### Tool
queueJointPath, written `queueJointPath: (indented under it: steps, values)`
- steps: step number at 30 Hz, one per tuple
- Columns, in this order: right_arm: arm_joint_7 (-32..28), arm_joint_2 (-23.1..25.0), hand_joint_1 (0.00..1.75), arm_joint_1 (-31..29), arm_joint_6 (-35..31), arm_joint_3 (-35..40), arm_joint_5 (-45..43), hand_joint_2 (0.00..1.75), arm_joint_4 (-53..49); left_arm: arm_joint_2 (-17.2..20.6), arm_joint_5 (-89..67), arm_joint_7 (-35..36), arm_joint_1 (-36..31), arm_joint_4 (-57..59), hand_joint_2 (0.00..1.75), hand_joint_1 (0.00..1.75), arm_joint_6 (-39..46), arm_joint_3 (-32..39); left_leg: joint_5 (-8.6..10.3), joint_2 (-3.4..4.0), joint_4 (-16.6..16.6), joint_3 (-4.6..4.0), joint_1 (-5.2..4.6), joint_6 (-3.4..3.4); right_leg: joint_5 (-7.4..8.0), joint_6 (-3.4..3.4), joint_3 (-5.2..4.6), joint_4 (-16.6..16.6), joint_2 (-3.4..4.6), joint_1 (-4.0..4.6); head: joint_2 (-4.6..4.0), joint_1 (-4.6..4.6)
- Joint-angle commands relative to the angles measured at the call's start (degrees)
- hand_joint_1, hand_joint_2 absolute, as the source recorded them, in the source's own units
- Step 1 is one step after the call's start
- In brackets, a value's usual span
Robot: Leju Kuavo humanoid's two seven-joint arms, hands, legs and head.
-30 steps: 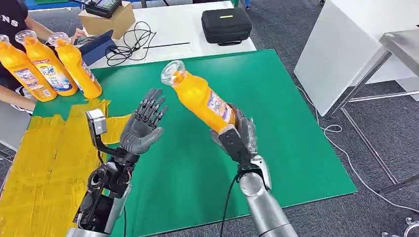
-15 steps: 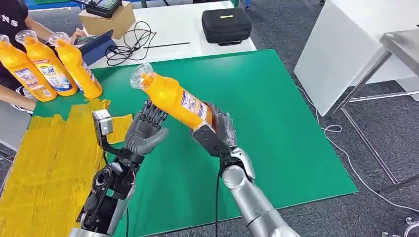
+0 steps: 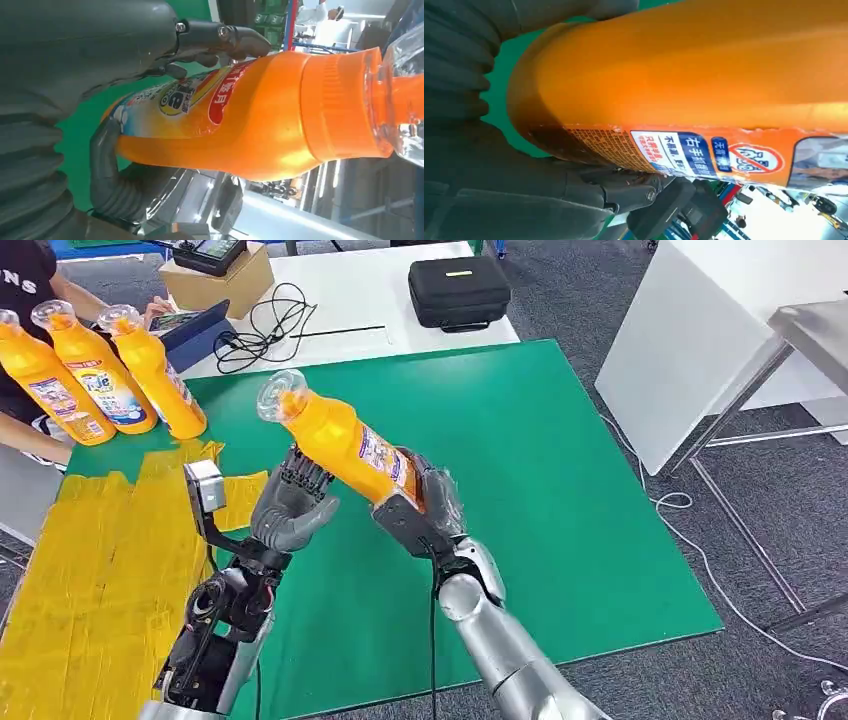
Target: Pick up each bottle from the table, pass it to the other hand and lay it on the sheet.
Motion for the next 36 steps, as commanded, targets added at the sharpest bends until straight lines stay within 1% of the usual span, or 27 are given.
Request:
queueJointPath:
  steps: [1, 2, 3, 6, 8, 11, 13, 14, 15, 16, 17, 18, 19, 20, 21, 22, 23, 26, 27, 28, 30, 31, 32, 33, 34, 35, 36]
  values:
    - [0.2, 1.1, 1.75, -4.4, 1.7, 8.8, 2.0, 1.75, 10.0, 1.0, 1.2, 0.0, -4.9, 6.1, 1.75, 0.00, 0.6, -2.0, -0.16, 0.16, 0.0, 0.35, 0.05, -0.12, -0.12, -0.09, 0.32, 0.0, 0.06, 0.07, 0.00, -0.02]
    - [0.1, 1.6, 1.75, -4.5, 2.3, 10.4, 2.5, 1.75, 11.0, 0.9, 2.0, 0.1, -5.6, 6.9, 1.75, 0.00, 0.5, -1.7, -0.07, 0.10, 0.0, 0.21, 0.03, -0.09, -0.06, -0.06, 0.19, 0.0, 0.03, 0.04, 0.00, -0.02]
    - [0.1, 2.0, 1.75, -4.6, 3.3, 11.4, 2.4, 1.75, 11.9, 0.9, 2.5, 0.2, -6.0, 7.5, 1.75, 0.00, 0.2, -1.6, -0.16, 0.20, 0.0, 0.34, 0.07, -0.13, -0.11, -0.10, 0.31, 0.0, 0.09, 0.09, 0.00, 0.00]
    - [-0.6, 2.9, 1.75, -4.1, 5.0, 16.4, 2.7, 1.75, 13.2, 0.5, 3.2, 0.3, -7.1, 8.8, 1.75, 0.00, 0.3, -1.3, -0.10, 0.15, 0.0, 0.25, 0.08, -0.10, -0.08, -0.07, 0.21, 0.0, 0.07, 0.09, 0.00, -0.02]
    - [-0.6, 3.4, 1.75, -3.4, 5.3, 19.3, 3.2, 1.75, 13.5, 0.5, 3.3, 0.3, -7.2, 9.2, 1.75, 0.00, 0.7, -0.9, -0.21, 0.21, 0.0, 0.43, 0.12, -0.15, -0.18, -0.11, 0.37, 0.0, 0.08, 0.13, 0.00, -0.02]
    - [-0.7, 3.3, 1.75, -2.7, 4.9, 21.0, 3.5, 1.75, 14.0, 1.0, 3.7, -0.3, -6.3, 9.9, 1.75, 0.00, 1.1, 0.1, -0.10, 0.07, 0.0, 0.25, 0.14, -0.09, -0.10, -0.06, 0.24, 0.0, -0.01, 0.13, 0.00, 0.02]
    - [-1.0, 3.1, 1.75, -2.9, 4.7, 21.8, 3.0, 1.75, 14.6, 1.3, 3.2, -1.0, -5.8, 10.2, 1.75, 0.00, 1.2, 0.7, -0.25, 0.20, 0.0, 0.49, 0.13, -0.12, -0.24, -0.09, 0.45, 0.0, 0.07, 0.11, 0.00, -0.04]
    - [-1.2, 3.1, 1.75, -3.3, 4.9, 22.1, 2.6, 1.75, 15.2, 1.3, 3.2, -1.0, -6.0, 10.8, 1.75, 0.00, 1.5, 1.4, -0.12, 0.17, 0.0, 0.30, 0.12, -0.11, -0.10, -0.07, 0.27, 0.0, 0.08, 0.10, 0.00, 0.00]
    - [-1.4, 3.2, 1.75, -3.7, 5.1, 22.3, 2.2, 1.75, 15.9, 1.4, 3.2, -1.0, -6.5, 12.2, 1.75, 0.00, 2.0, 2.1, -0.20, 0.16, 0.0, 0.49, 0.13, -0.14, -0.20, -0.09, 0.47, 0.0, 0.03, 0.11, 0.00, 0.00]
    - [-1.6, 3.3, 1.75, -4.0, 5.1, 22.5, 1.9, 1.75, 16.3, 1.4, 3.3, -1.3, -6.7, 12.7, 1.75, 0.00, 2.0, 2.6, -0.08, 0.08, 0.0, 0.25, 0.10, -0.11, -0.11, -0.07, 0.24, 0.0, -0.01, 0.08, 0.00, -0.02]
    - [-1.6, 3.4, 1.75, -4.1, 5.2, 22.5, 1.9, 1.75, 16.4, 1.7, 3.4, -1.3, -6.7, 12.9, 1.75, 0.00, 2.0, 2.8, -0.15, 0.08, 0.0, 0.37, 0.12, -0.15, -0.17, -0.10, 0.37, 0.0, -0.02, 0.12, 0.00, 0.00]
    - [-1.7, 3.5, 1.75, -4.5, 5.2, 22.8, 1.7, 1.75, 16.9, 1.7, 3.5, -1.5, -7.1, 13.9, 1.75, 0.00, 2.3, 3.5, -0.06, 0.04, 0.0, 0.21, 0.09, -0.11, -0.09, -0.07, 0.20, 0.0, -0.03, 0.08, 0.00, 0.00]
    - [-1.7, 3.6, 1.75, -4.8, 5.3, 23.3, 1.4, 1.75, 17.3, 1.6, 3.6, -1.8, -7.5, 14.8, 1.75, 0.00, 2.4, 3.9, -0.13, 0.08, 0.0, 0.33, 0.12, -0.15, -0.15, -0.10, 0.33, 0.0, 0.00, 0.12, 0.00, -0.02]
    - [-1.7, 3.6, 1.75, -4.9, 5.4, 23.3, 1.4, 1.75, 17.3, 1.8, 3.7, -1.8, -7.6, 14.9, 1.75, 0.00, 2.4, 4.1, -0.07, 0.06, 0.0, 0.21, 0.08, -0.11, -0.09, -0.07, 0.19, 0.0, 0.00, 0.07, 0.00, 0.00]
    - [-1.6, 3.6, 1.75, -5.3, 5.4, 24.1, 0.8, 1.75, 17.4, 2.0, 3.8, -2.0, -8.0, 15.8, 1.75, 0.00, 2.4, 4.5, -0.11, 0.09, 0.0, 0.29, 0.11, -0.14, -0.13, -0.09, 0.29, 0.0, 0.01, 0.10, 0.00, 0.00]
    - [-1.6, 3.6, 1.75, -5.8, 5.6, 25.6, -0.4, 1.75, 17.6, 1.8, 3.8, -2.1, -8.6, 16.9, 1.75, 0.00, 3.2, 5.3, -0.05, 0.06, 0.0, 0.16, 0.09, -0.11, -0.07, -0.07, 0.15, 0.0, 0.00, 0.08, 0.00, 0.00]
    - [-1.6, 3.6, 1.75, -5.9, 5.6, 25.6, -0.4, 1.75, 17.5, 2.0, 3.8, -2.1, -8.6, 16.9, 1.75, 0.00, 3.3, 5.4, -0.13, 0.10, 0.0, 0.31, 0.10, -0.16, -0.15, -0.11, 0.29, 0.0, 0.00, 0.10, 0.00, 0.00]
    - [-1.0, 3.6, 1.75, -6.8, 5.3, 28.2, -3.0, 1.75, 18.2, 1.8, 4.1, -2.8, -8.4, 17.6, 1.75, 0.00, 4.2, 7.2, -0.06, 0.10, 0.0, 0.16, 0.10, -0.11, -0.07, -0.08, 0.14, 0.0, 0.03, 0.10, 0.00, -0.02]
    - [-1.1, 3.6, 1.75, -7.0, 4.9, 28.6, -3.6, 1.75, 18.7, 1.7, 4.1, -3.0, -8.0, 17.5, 1.75, 1.48, 4.7, 7.8, -0.12, 0.09, 0.0, 0.26, 0.12, -0.13, -0.13, -0.10, 0.24, 0.0, 0.01, 0.12, 0.00, 0.00]
    - [-1.3, 3.6, 1.75, -7.1, 4.8, 28.5, -3.8, 1.75, 19.1, 1.7, 4.1, -3.3, -7.7, 17.4, 1.75, 1.75, 4.7, 7.9, -0.04, 0.07, 0.0, 0.14, 0.08, -0.10, -0.06, -0.06, 0.11, 0.0, 0.02, 0.07, 0.00, 0.00]
    - [-1.8, 3.6, 1.75, -7.3, 4.2, 28.5, -4.4, 1.75, 20.1, 1.5, 4.1, -3.9, -7.3, 17.2, 1.75, 1.75, 4.7, 8.4, -0.19, 0.13, 0.0, 0.39, 0.12, -0.16, -0.20, -0.11, 0.37, 0.0, 0.02, 0.12, 0.00, 0.00]
    - [-2.1, 3.6, 1.75, -7.4, 4.1, 28.4, -4.6, 1.75, 20.5, 1.3, 4.1, -4.1, -7.1, 17.0, 1.75, 1.75, 5.0, 8.6, -0.11, 0.09, 0.0, 0.27, 0.12, -0.12, -0.13, -0.08, 0.26, 0.0, 0.00, 0.11, 0.00, 0.00]
    - [-2.3, 3.6, 1.75, -7.5, 3.9, 28.4, -4.9, 1.75, 20.8, 1.3, 3.9, -4.3, -6.9, 16.7, 1.75, 1.75, 5.3, 8.7, -0.20, 0.11, 0.0, 0.42, 0.13, -0.15, -0.21, -0.10, 0.41, 0.0, 0.00, 0.12, 0.00, 0.00]
    - [-2.3, 3.6, 1.75, -7.5, 3.9, 28.4, -4.9, 1.75, 20.8, 1.3, 3.9, -4.3, -6.9, 16.7, 1.75, 1.75, 5.3, 8.7, -0.12, 0.06, 0.0, 0.27, 0.12, -0.12, -0.14, -0.07, 0.27, 0.0, -0.02, 0.10, 0.00, 0.00]
    - [-2.3, 3.6, 1.75, -7.5, 3.9, 28.4, -4.9, 1.75, 20.8, 1.3, 3.9, -4.3, -6.9, 16.7, 1.75, 1.75, 5.3, 8.7, -0.21, 0.09, 0.0, 0.42, 0.14, -0.15, -0.23, -0.10, 0.42, 0.0, -0.02, 0.13, 0.00, 0.00]
    - [-2.3, 3.6, 1.75, -7.5, 3.9, 28.4, -4.9, 1.75, 20.8, 1.3, 3.9, -4.3, -6.9, 16.7, 1.75, 1.75, 5.3, 8.7, -0.12, 0.07, 0.0, 0.27, 0.12, -0.12, -0.13, -0.08, 0.27, 0.0, -0.01, 0.10, 0.00, 0.00]
    - [-2.3, 3.6, 1.75, -7.5, 3.9, 28.4, -4.9, 1.75, 20.8, 1.3, 3.9, -4.3, -6.9, 16.7, 1.75, 1.75, 5.3, 8.7, -0.22, 0.10, 0.1, 0.43, 0.12, -0.15, -0.24, -0.10, 0.42, 0.1, -0.01, 0.12, 0.00, 0.00]
